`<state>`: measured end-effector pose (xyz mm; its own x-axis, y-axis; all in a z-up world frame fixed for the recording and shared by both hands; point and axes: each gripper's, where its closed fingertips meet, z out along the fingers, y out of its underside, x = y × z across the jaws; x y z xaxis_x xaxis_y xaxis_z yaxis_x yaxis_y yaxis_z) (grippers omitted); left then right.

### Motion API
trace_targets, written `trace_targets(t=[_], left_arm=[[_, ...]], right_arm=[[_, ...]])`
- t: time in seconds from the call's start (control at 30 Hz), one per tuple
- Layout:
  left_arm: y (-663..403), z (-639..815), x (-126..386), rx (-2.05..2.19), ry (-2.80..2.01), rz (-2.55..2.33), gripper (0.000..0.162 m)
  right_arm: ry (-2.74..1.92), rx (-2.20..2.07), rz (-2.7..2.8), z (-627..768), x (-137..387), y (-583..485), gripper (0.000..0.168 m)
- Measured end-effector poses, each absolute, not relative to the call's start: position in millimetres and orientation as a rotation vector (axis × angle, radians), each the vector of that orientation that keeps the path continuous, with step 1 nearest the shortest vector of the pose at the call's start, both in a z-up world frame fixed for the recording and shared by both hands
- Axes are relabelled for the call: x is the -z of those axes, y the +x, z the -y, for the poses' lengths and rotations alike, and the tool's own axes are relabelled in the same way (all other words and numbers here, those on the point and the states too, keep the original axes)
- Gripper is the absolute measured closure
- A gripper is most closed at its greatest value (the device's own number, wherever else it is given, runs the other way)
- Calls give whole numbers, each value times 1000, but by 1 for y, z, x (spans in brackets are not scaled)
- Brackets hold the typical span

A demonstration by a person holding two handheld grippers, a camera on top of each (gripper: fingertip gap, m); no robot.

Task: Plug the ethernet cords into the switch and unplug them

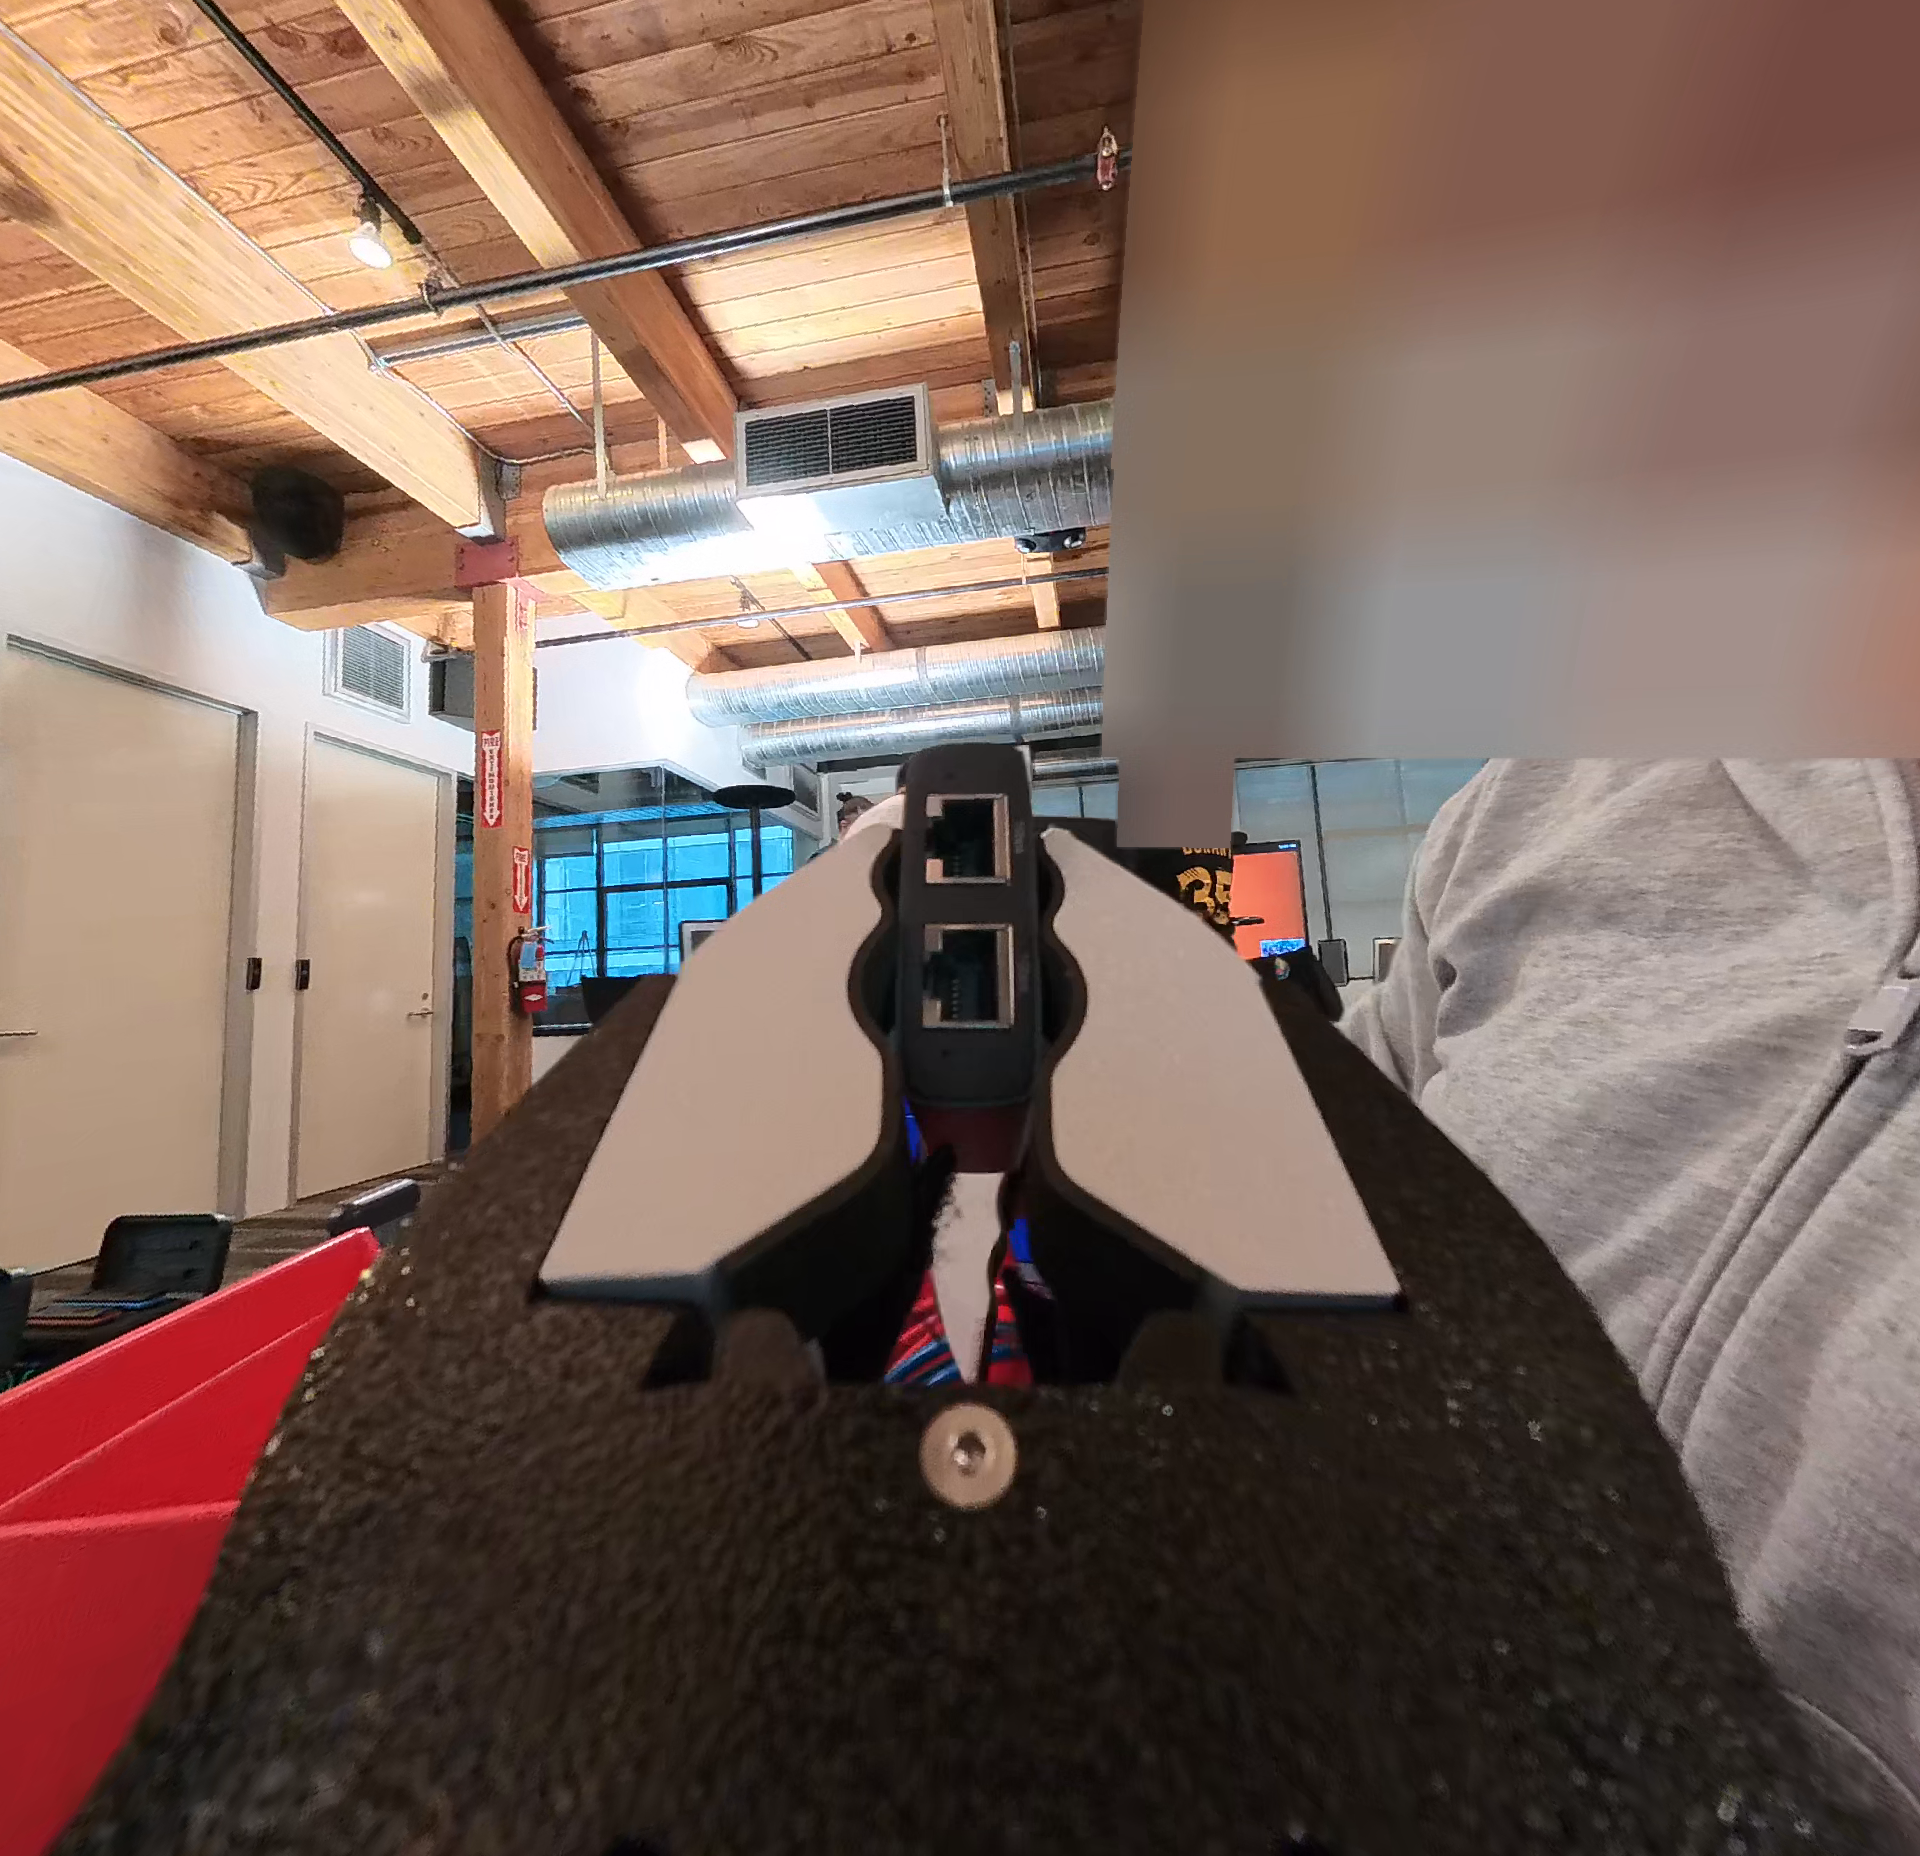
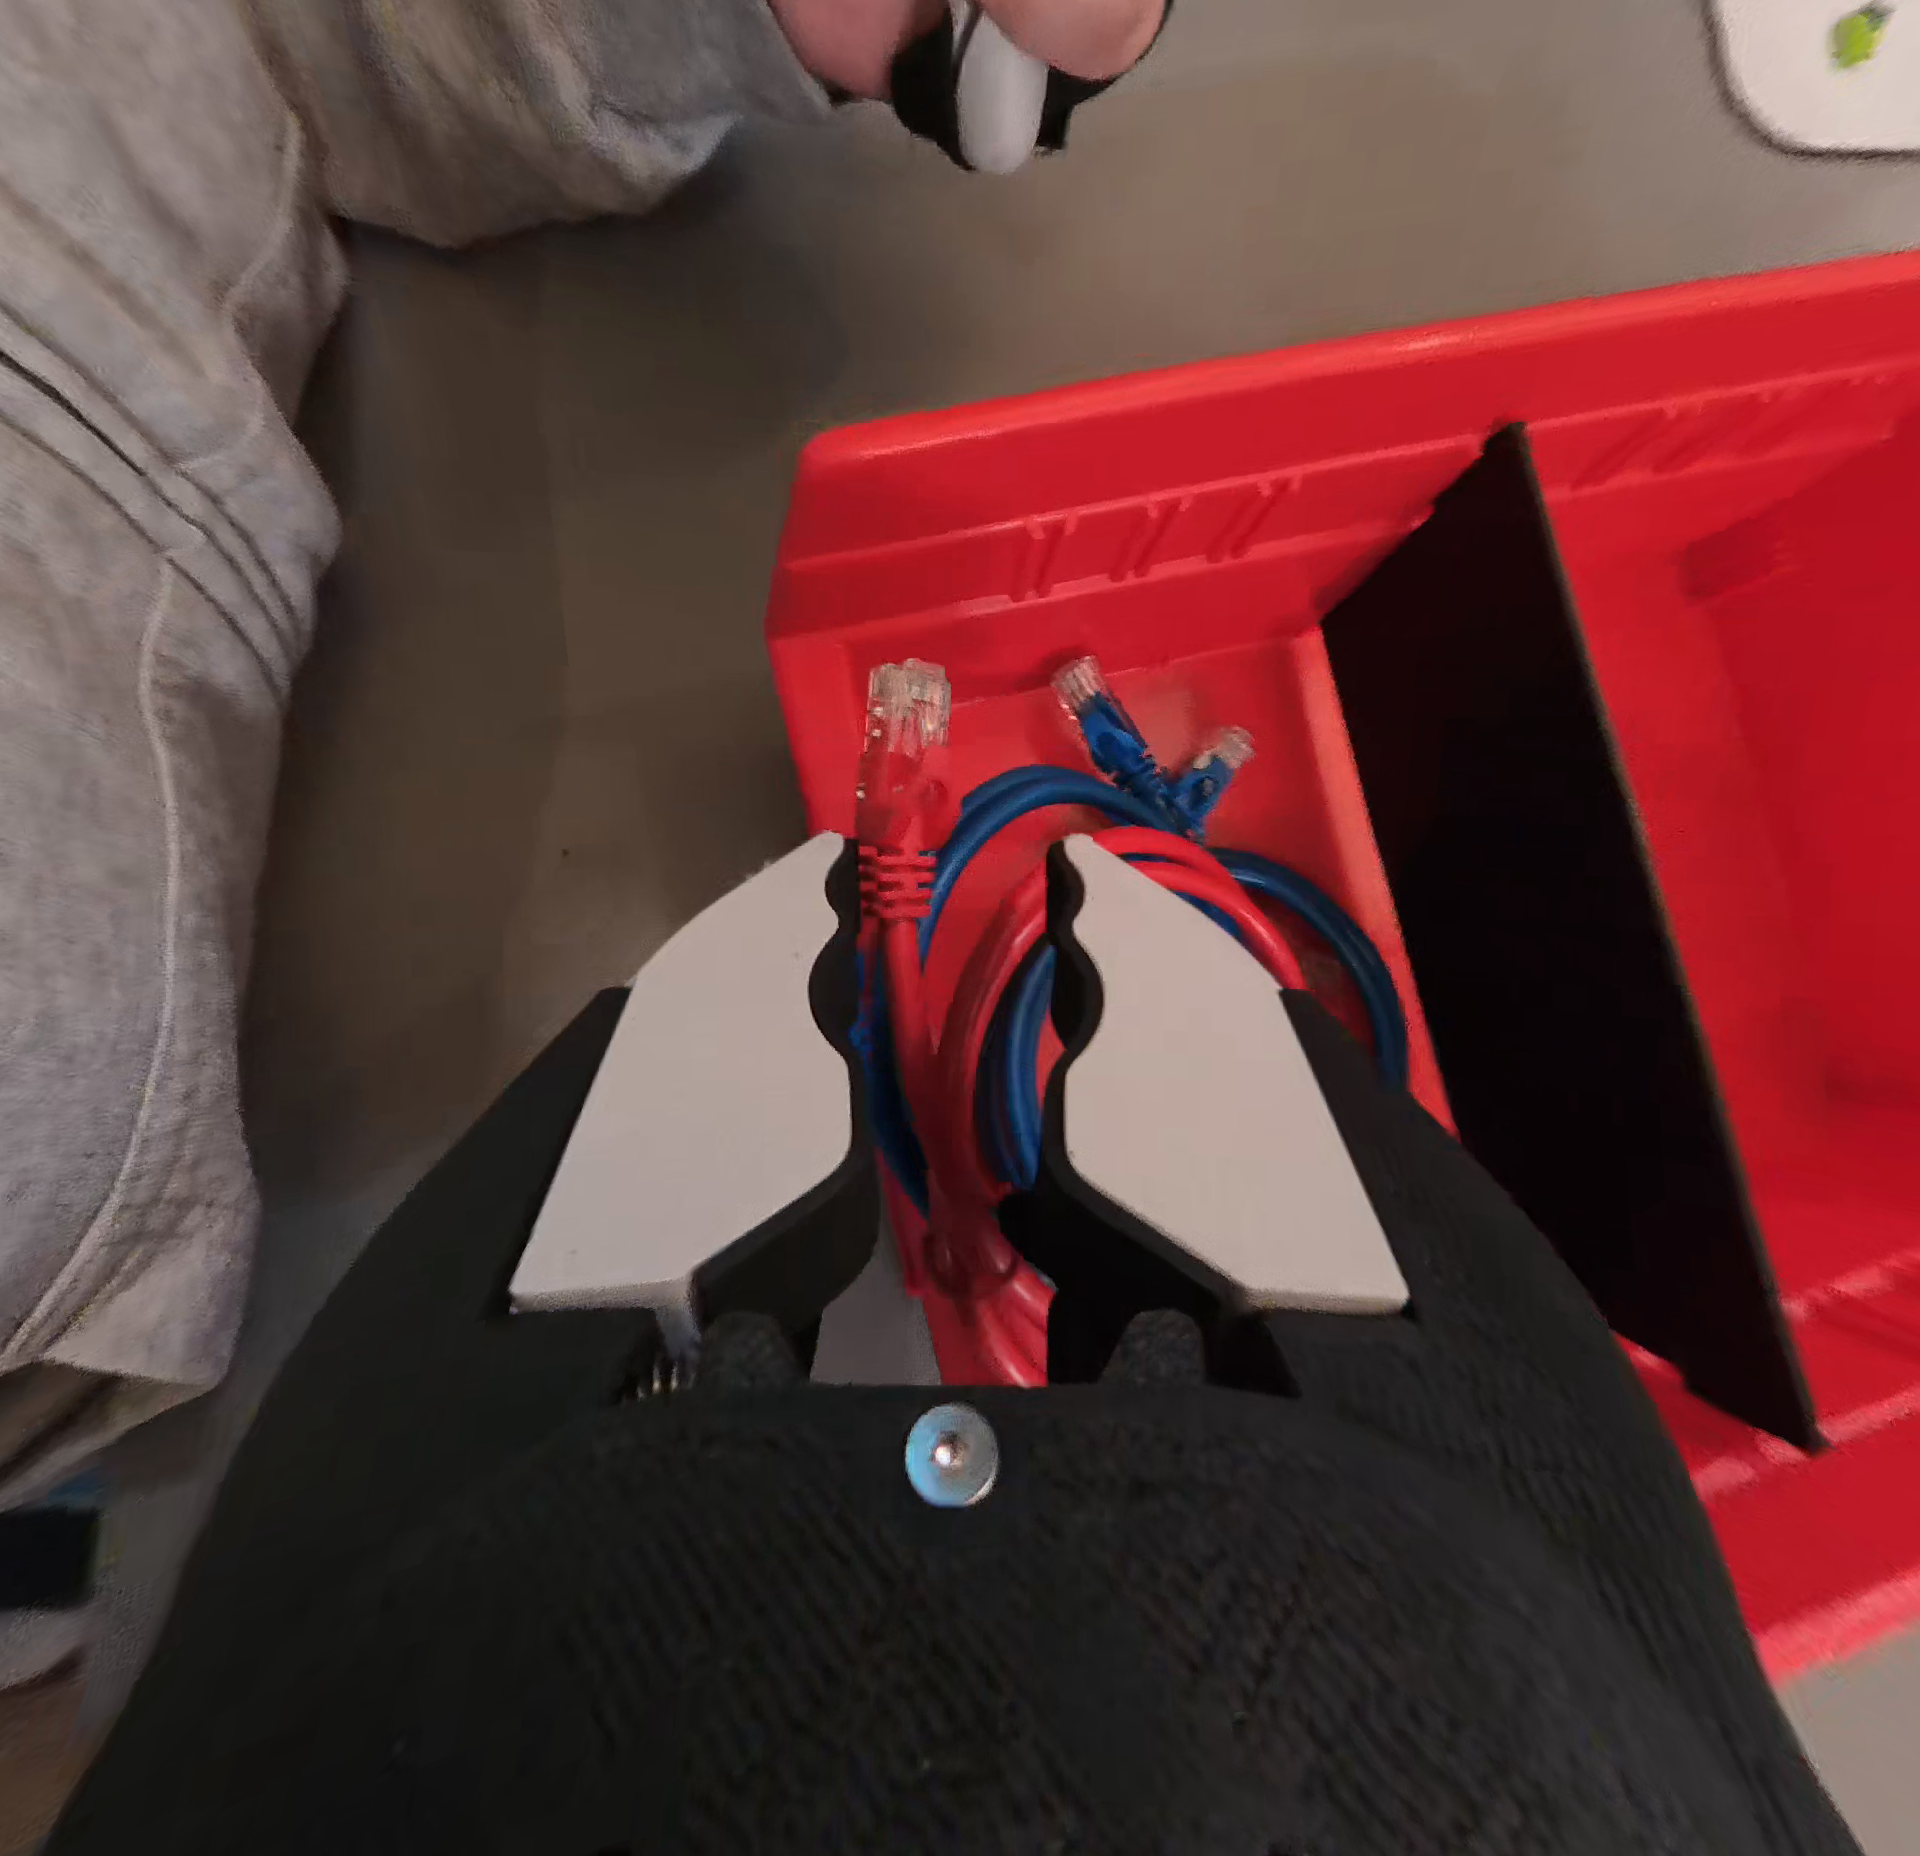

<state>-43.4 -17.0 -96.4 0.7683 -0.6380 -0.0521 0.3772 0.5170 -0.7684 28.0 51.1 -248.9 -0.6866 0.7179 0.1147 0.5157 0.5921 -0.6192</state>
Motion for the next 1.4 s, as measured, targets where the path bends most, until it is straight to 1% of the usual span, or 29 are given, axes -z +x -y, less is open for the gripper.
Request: trace_targets(t=[0.1,0.27,0.43,0.57,0.6,0.63,0.67,0.8,0.93,1.13,1.23,1.4], left_arm=[[-44,16,97,623,-827,-346,141],[-41,15,98,615,-839,-356,141],[-39,14,99,618,-844,-359,141],[-38,13,100,629,-844,-356,142],[-38,13,101,629,-844,-358,141],[-37,13,101,628,-845,-360,141],[-37,12,101,626,-846,-364,142],[-38,14,102,620,-842,-386,141],[-43,13,94,710,-825,-475,141],[-54,11,48,942,-648,-672,141],[-61,4,28,968,-531,-733,142],[-62,-24,18,914,-509,-814,141]], right_arm=[[-867,-616,2320,-54,234,27,135],[-785,-325,2057,-54,228,25,141],[-770,-168,1909,-52,238,27,147],[-772,-86,1835,-62,233,24,147],[-764,-76,1825,-63,233,23,149],[-752,-67,1821,-64,232,23,159],[-736,-64,1825,-63,232,22,160],[-706,-112,1855,-64,222,18,160],[-756,-276,1842,-75,185,11,160],[-819,-545,1691,-82,106,-7,160],[-826,-643,1637,-73,78,-13,160],[-794,-689,1584,-68,66,-21,161]])
